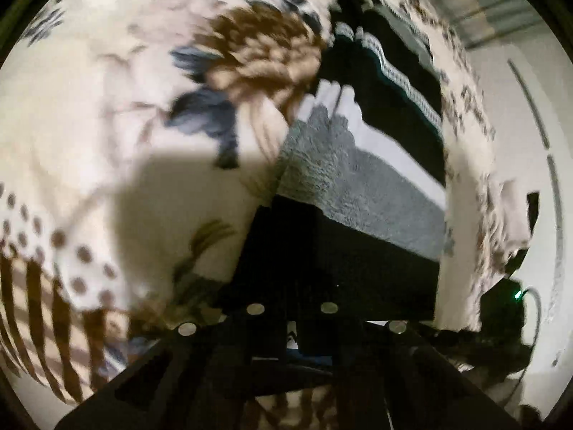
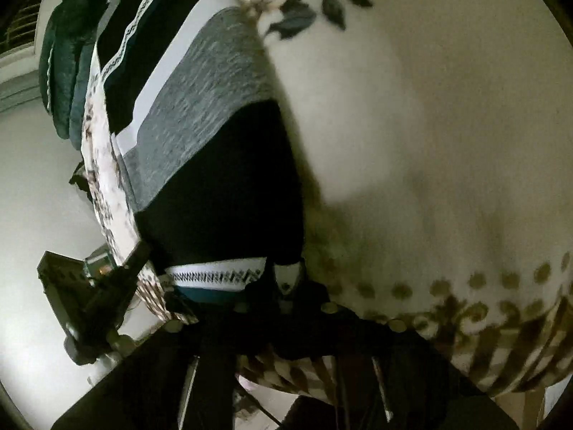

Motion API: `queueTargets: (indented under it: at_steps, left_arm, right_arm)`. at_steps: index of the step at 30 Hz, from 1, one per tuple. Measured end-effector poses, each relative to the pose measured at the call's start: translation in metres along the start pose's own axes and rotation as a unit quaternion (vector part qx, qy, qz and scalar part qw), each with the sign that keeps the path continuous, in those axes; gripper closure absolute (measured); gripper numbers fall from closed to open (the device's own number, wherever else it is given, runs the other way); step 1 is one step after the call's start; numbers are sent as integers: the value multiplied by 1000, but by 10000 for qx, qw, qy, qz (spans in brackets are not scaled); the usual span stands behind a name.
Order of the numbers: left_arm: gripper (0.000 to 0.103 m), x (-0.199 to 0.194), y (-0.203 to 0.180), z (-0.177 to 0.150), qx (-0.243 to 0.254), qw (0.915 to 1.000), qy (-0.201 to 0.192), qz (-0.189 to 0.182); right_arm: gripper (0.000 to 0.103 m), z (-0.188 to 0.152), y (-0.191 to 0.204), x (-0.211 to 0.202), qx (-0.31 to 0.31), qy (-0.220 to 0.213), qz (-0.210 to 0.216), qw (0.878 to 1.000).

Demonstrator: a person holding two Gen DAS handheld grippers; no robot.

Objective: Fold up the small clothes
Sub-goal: 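Lay the folded hem down and regrasp the sweater edge with both tools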

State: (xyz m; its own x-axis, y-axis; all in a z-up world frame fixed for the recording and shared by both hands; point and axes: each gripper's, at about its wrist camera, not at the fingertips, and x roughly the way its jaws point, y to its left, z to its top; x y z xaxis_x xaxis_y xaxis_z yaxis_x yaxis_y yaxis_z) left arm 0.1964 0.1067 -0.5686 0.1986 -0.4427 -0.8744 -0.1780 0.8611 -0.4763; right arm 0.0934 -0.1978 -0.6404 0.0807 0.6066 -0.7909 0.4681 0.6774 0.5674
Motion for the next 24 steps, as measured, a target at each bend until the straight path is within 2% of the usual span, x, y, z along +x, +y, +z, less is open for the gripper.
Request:
queueTargets:
  at_steps: [5,7,8,9,10,11,12,17,20,22,23,24]
  left_arm:
    - [101,1,10,-3,-25,10000,70,1]
    - [100,3,11,-2,-54,9996,259,-36]
    - [98,1,15,-4,-130,9993,320,-126]
    - [89,-1,21,-7,-240,9987,348,-301]
    - [69,-3,27,-11,-273,9983,310,-404]
    - [56,-3,31,-15,-281,9984,291,-405]
    - [40,-1,35,-17,-305,9984,306,-355]
    - [40,26,32,-16,-354,9950,643,-676]
    - [43,32,16,-15,-219,9963,597,-569]
    - [92,31,2,-16,22,9975,617,-332]
    - [92,28,-3,-17,83,9974,623,-340]
    - [93,23,-4,-17,69,9975,596,-374]
  right_arm:
    - [97,-5,-9,-2,221,-110,74,9997]
    - [95,-2,-1,-3,31,-36,-40,10000]
    - [90,0,1,-4,-3,37,-24,10000]
    - [78,2,4,-5,0,102,23,9999]
    - [66,2,1,-6,15,206,146,9997]
    - [42,2,-2,-5,86,282,310,9991]
    - [37,3,-8,-5,171,304,388,9986]
    - [37,8,-20,15,469,458,597,9961]
    - [39,11,-16,22,494,412,627,9960]
    - [74,11,-12,20,463,327,578,9967]
    - [93,11,-8,19,423,301,596,9969]
    - [93,10,-5,16,416,235,580,9972]
